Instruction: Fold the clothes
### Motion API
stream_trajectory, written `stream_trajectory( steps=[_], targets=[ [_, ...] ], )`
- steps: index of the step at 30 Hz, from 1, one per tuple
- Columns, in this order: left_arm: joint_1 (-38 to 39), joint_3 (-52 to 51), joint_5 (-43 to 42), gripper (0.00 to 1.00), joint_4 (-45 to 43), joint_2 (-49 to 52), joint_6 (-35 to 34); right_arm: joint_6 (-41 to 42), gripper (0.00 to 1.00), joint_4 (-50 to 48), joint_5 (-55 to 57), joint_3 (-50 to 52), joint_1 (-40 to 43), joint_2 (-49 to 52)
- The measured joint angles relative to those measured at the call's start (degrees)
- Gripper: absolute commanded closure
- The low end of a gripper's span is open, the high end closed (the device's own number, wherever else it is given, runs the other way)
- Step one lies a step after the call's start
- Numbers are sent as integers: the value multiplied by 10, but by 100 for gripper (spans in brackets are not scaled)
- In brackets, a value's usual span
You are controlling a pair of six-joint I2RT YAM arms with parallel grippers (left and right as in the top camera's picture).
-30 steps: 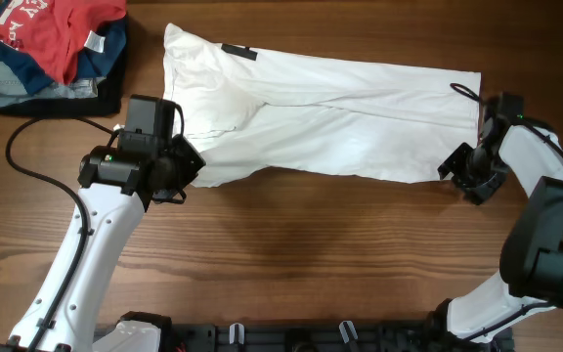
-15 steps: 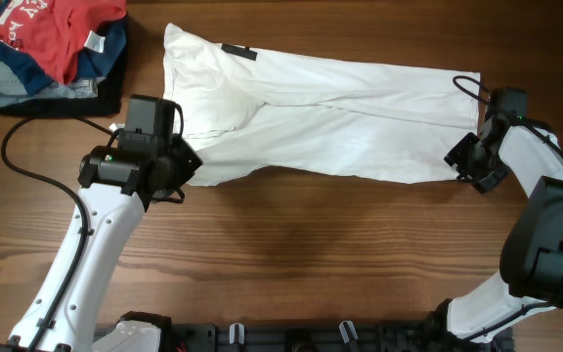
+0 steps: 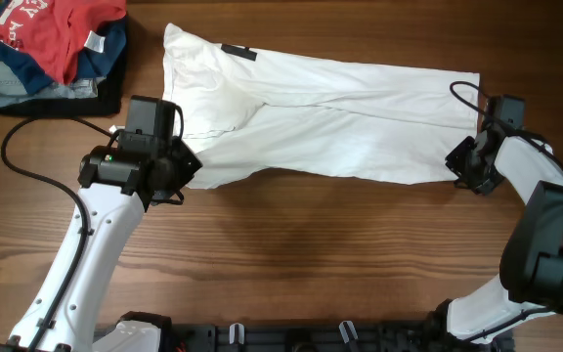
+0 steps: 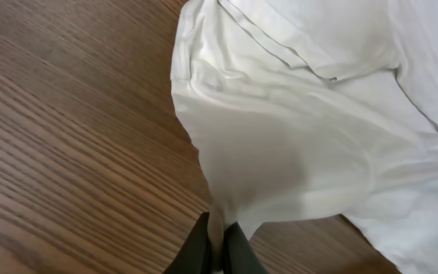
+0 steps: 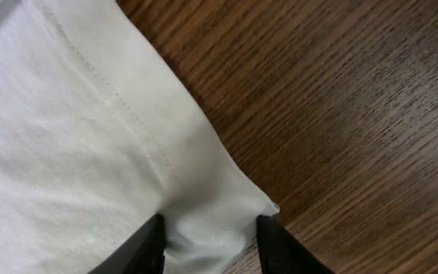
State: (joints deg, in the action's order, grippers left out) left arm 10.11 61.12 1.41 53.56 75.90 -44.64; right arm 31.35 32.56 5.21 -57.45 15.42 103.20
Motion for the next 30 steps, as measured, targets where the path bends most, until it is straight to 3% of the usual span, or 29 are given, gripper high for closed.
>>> stream_trajectory(
  steps=[5, 12, 16, 19, 24, 30],
  targets=[
    [0, 0, 1, 96, 1, 0, 0, 10, 96, 19, -9, -1, -1, -3],
    [0, 0, 5, 96, 2, -24, 0, -1, 96, 215, -22, -25, 28, -45],
    [0, 0, 4, 96, 1, -51, 0, -26, 96, 275, -27, -64, 59, -106],
    [0, -1, 4, 96, -39, -55, 2, -50, 96, 262, -50, -72, 78, -116],
    [0, -2, 5, 96, -194, -48, 27, -68, 96, 196, -97, -72, 79, -116],
    [0, -1, 5, 96, -338, 22, 50, -77, 96, 129, -132, -72, 79, -116]
  ],
)
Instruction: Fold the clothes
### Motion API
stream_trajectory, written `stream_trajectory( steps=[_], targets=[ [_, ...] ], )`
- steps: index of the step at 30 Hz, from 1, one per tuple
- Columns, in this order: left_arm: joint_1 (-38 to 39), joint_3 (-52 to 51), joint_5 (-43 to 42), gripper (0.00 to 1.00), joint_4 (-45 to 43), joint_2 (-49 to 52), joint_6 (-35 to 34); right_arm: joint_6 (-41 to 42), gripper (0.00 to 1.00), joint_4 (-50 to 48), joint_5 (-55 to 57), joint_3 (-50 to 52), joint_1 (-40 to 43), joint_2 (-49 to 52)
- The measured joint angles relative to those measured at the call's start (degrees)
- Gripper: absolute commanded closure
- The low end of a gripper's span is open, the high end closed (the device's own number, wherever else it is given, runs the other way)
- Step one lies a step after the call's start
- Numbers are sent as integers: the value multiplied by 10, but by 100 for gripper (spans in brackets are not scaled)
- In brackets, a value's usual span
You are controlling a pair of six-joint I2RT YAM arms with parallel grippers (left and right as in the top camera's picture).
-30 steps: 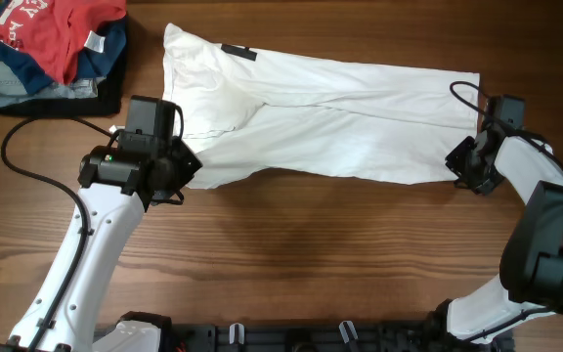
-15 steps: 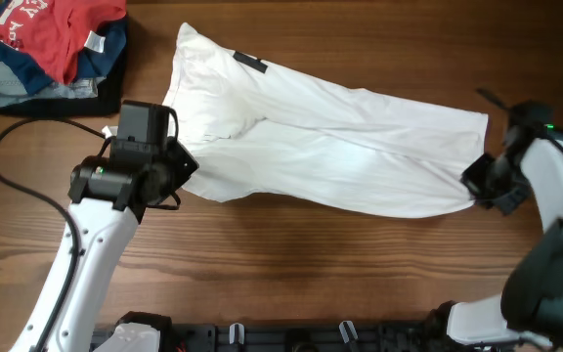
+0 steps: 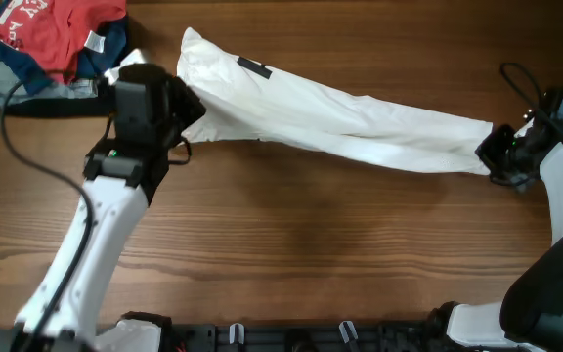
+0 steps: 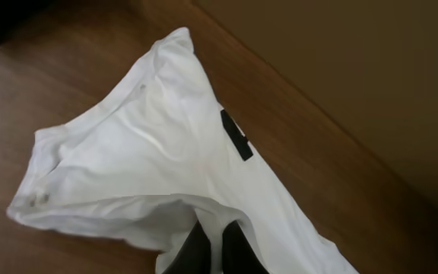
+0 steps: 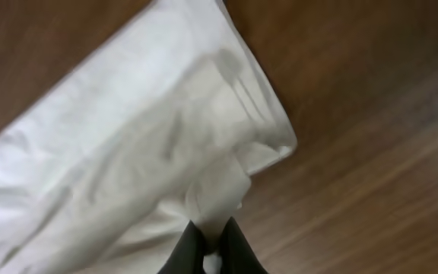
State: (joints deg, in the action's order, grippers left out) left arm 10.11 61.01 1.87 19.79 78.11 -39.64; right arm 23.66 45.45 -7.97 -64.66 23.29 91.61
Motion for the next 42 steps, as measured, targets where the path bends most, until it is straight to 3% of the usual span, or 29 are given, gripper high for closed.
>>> stream_trajectory(
  steps=[5, 12, 25, 27, 28, 30, 31, 34, 35, 39, 42],
  targets=[
    [0, -1, -2, 96, -108, 88, 37, 0, 96, -63, -10, 0, -8, 0],
    [0, -2, 3, 96, -255, 133, 64, 1, 96, -106, -11, -1, -14, 38],
    [9, -2, 9, 96, -365, 239, 66, 1, 96, -121, -11, -1, -14, 89],
    [16, -2, 9, 87, -374, 268, 66, 1, 96, -122, -11, -1, -14, 89],
    [17, -2, 9, 66, -377, 273, 67, 1, 96, -122, -11, -1, -14, 89],
    [17, -2, 9, 13, -376, 289, 70, 1, 96, -129, -11, -1, -14, 90],
    [17, -2, 9, 1, -370, 292, 73, 1, 96, -132, -11, -1, -14, 90],
    [17, -2, 9, 0, -353, 293, 73, 1, 96, -138, -11, -1, -14, 90],
    [17, -2, 9, 0, -344, 293, 73, 1, 90, -140, -11, -1, -14, 90],
    [17, -2, 9, 0, -286, 293, 75, -2, 21, -157, -12, -1, -14, 90],
    [16, 0, 9, 0, -228, 287, 94, -15, 16, -162, -8, -1, -14, 90]
  ],
)
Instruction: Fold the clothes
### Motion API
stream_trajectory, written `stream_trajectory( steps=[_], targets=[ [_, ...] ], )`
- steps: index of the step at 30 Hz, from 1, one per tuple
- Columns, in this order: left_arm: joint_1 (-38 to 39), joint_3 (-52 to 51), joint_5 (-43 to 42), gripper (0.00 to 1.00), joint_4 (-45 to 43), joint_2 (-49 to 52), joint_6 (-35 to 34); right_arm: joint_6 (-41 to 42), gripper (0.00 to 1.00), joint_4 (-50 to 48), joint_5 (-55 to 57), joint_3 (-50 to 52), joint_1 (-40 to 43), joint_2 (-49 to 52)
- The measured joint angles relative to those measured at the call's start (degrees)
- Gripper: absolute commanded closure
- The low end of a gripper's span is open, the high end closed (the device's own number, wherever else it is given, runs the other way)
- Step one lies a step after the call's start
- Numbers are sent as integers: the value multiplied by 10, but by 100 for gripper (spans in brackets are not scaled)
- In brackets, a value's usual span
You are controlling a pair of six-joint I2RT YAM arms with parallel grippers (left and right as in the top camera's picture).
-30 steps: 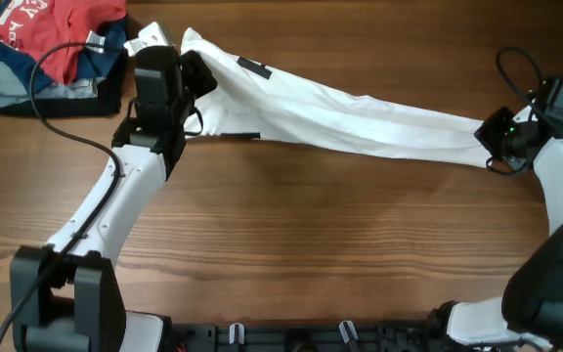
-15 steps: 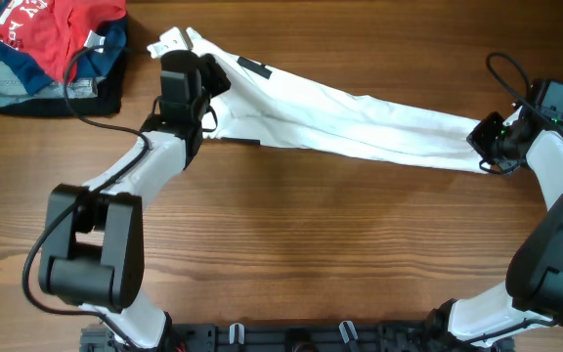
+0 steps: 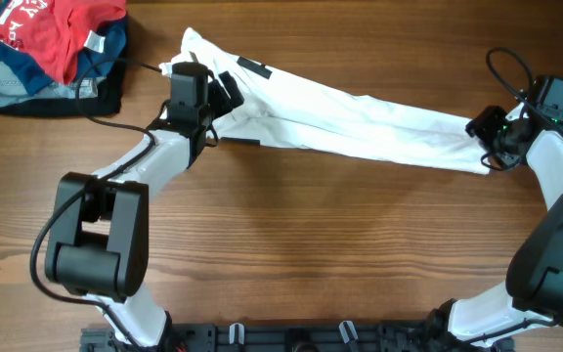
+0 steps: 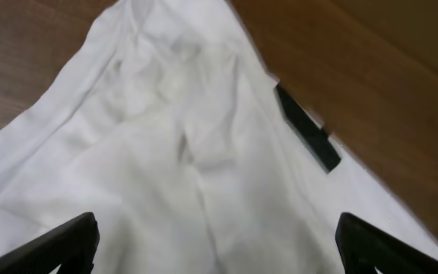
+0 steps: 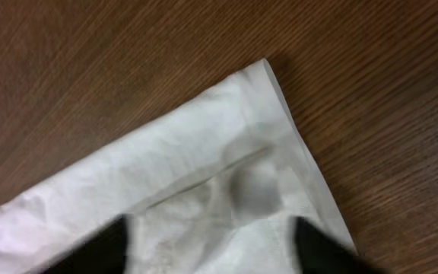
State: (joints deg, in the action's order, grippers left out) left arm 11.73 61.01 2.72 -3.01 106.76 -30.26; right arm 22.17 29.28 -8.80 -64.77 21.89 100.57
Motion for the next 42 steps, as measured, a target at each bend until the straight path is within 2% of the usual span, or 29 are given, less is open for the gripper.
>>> stream_trajectory(
  steps=[4, 8, 12, 17, 18, 21, 23, 24, 26, 28, 29, 30, 33, 35, 38, 42],
  targets=[
    [-7, -1, 2, 0, 65, -49, 32, -6, 5, 27, 34, 0, 0, 0],
    [-13, -1, 7, 0, 101, -120, 45, -23, 3, 21, 66, 0, 0, 1],
    [-21, -1, 10, 0, 137, -193, 56, -44, 7, -16, 76, 0, 0, 33],
    [-22, 0, 11, 0, 194, -219, 62, -87, 12, -53, 67, -3, -2, 91],
    [-22, -1, 11, 0, 203, -220, 63, -91, 14, -55, 66, -4, -2, 93],
    [-22, -1, 11, 0, 219, -220, 63, -101, 30, -57, 63, -4, -1, 94],
    [-22, -1, 11, 0, 222, -220, 63, -109, 50, -57, 60, -4, -1, 95],
    [-22, -1, 11, 0, 220, -220, 63, -110, 55, -51, 56, -5, -1, 95],
    [-22, 0, 11, 0, 212, -220, 63, -111, 56, -35, 45, -6, -1, 95],
    [-22, -1, 11, 0, 207, -220, 64, -108, 50, -26, 42, -6, -1, 95],
    [-22, -1, 11, 0, 206, -220, 65, -102, 51, -23, 40, -6, -1, 95],
    [-22, 0, 11, 0, 206, -220, 65, -100, 55, -23, 39, -6, -1, 95],
    [-22, -1, 11, 0, 206, -220, 65, -91, 87, -21, 45, -4, -1, 95],
    [-22, -1, 11, 0, 206, -220, 65, -79, 95, -19, 38, -3, 5, 94],
    [-22, -1, 11, 0, 201, -220, 65, -67, 96, 4, 12, -11, 22, 95],
    [-22, -1, 11, 0, 192, -220, 67, -71, 96, 87, 2, -57, 77, 105]
  ],
)
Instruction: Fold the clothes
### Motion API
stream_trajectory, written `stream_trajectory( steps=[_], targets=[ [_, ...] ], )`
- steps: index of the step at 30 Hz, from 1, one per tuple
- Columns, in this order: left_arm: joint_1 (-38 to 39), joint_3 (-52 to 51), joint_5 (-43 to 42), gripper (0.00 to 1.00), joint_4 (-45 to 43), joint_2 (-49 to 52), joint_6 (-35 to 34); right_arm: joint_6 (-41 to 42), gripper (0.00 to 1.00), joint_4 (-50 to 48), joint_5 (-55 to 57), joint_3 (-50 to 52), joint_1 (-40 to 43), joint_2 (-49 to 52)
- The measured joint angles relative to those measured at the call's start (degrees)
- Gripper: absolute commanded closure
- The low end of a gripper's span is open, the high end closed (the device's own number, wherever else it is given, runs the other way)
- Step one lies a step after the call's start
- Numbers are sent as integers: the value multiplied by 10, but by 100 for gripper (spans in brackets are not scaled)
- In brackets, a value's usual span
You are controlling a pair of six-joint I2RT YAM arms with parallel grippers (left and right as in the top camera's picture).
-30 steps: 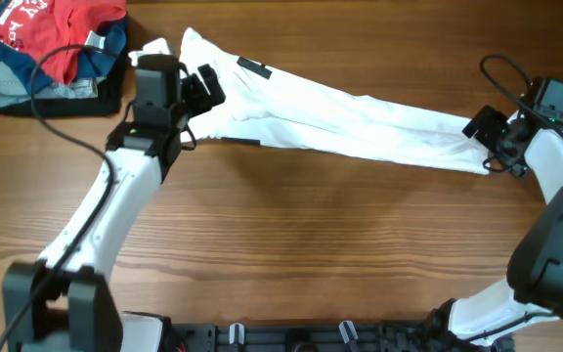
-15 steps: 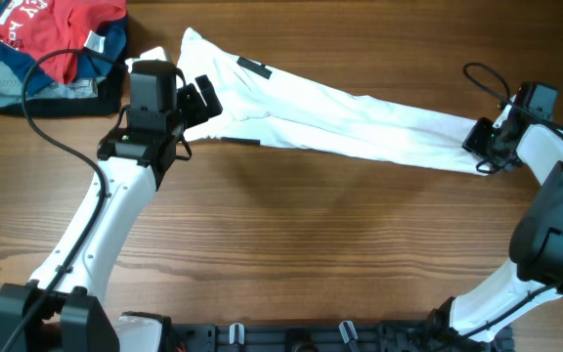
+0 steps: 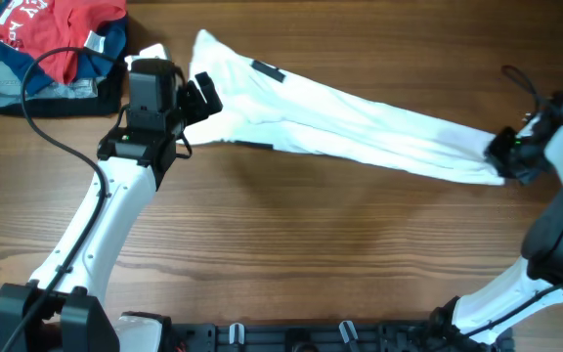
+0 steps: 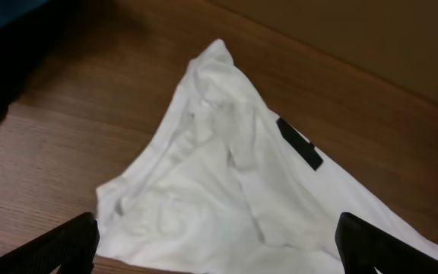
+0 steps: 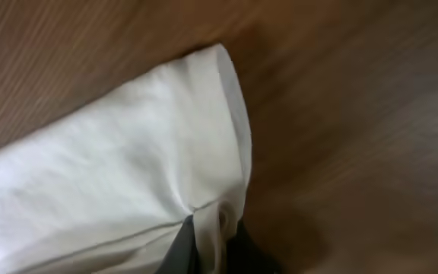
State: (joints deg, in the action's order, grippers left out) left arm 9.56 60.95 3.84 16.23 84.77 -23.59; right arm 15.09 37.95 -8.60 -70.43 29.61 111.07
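Note:
White trousers (image 3: 350, 122) lie folded lengthwise in a long band, running from the waist at the far left to the hems at the right. The waist (image 4: 226, 160) carries a black label (image 4: 299, 143). Just short of the waist, my left gripper (image 3: 195, 98) stands open, its fingers (image 4: 74, 245) wide apart and holding nothing. My right gripper (image 3: 506, 158) is shut on the trousers' hem (image 5: 204, 152), and the cloth is pinched between the fingertips (image 5: 192, 247).
A pile of folded clothes (image 3: 52, 49), red on top of blue and grey, sits at the far left corner beside the left arm. Bare wooden tabletop (image 3: 321, 254) fills the near half. The right arm's cable (image 3: 516, 78) loops near the far right edge.
My right gripper was open over the hem and is now shut on it, further right. The trousers have shifted slightly right. My left gripper, still open, now sits further back from the waist.
At first the trousers lay spread, my left gripper shut on the near waist corner and my right open around the near hem. Then both were shut, with the near edge brought over to the far one. Both then stood open. Now the right pinches the hem.

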Motion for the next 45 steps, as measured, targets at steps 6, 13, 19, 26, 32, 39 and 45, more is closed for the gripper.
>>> stream_trajectory(
  steps=[6, 13, 19, 26, 32, 39, 45],
  targets=[
    [0, 0, 0, 0, 0, 0, 0, -47, 96, 117, -22, -133, 40, 5],
    [0, 0, 0, 0, 0, 0, 0, -98, 95, 205, -49, -207, -3, 5],
    [0, 0, 0, 0, 6, 0, 0, -108, 96, 233, -54, -207, -116, 5],
    [0, 0, 0, 0, 25, 0, 0, -104, 96, 205, -54, -207, -256, 5],
    [0, 0, 0, 0, 27, 0, 0, -78, 96, 165, -45, -207, -321, 6],
    [0, 0, 0, 0, 27, 0, 0, -68, 96, 129, -47, -208, -352, 39],
    [0, 0, 0, 0, 27, 0, 0, -55, 95, 70, -70, -208, -367, 39]
  ],
)
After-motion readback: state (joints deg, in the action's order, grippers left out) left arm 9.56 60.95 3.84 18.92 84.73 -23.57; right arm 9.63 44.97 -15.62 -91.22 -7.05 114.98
